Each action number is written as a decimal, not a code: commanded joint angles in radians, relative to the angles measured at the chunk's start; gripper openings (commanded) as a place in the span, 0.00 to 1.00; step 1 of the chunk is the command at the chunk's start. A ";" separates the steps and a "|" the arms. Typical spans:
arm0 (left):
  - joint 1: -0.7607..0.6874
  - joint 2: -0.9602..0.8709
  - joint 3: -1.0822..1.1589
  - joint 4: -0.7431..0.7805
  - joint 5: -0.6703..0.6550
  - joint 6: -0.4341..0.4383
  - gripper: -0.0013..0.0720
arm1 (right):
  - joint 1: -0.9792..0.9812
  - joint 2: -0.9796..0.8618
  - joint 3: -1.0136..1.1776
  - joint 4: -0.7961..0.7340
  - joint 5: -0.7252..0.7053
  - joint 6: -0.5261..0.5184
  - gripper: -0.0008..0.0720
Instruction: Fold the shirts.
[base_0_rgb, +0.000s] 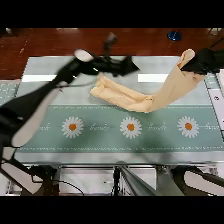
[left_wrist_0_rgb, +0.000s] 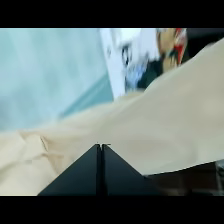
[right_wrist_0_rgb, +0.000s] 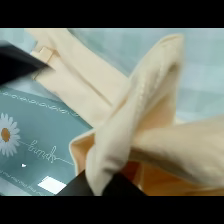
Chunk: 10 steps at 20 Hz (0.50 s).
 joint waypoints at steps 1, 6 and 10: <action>0.264 0.192 0.024 0.109 -0.192 0.022 0.05 | 0.079 -0.001 0.000 -0.051 -0.036 0.051 0.03; 0.632 0.446 0.024 0.219 -0.477 0.027 0.05 | 0.268 -0.025 0.000 -0.209 -0.158 0.192 0.04; 0.819 0.583 0.024 0.220 -0.540 0.048 0.05 | 0.394 -0.107 0.000 -0.210 -0.268 0.290 0.03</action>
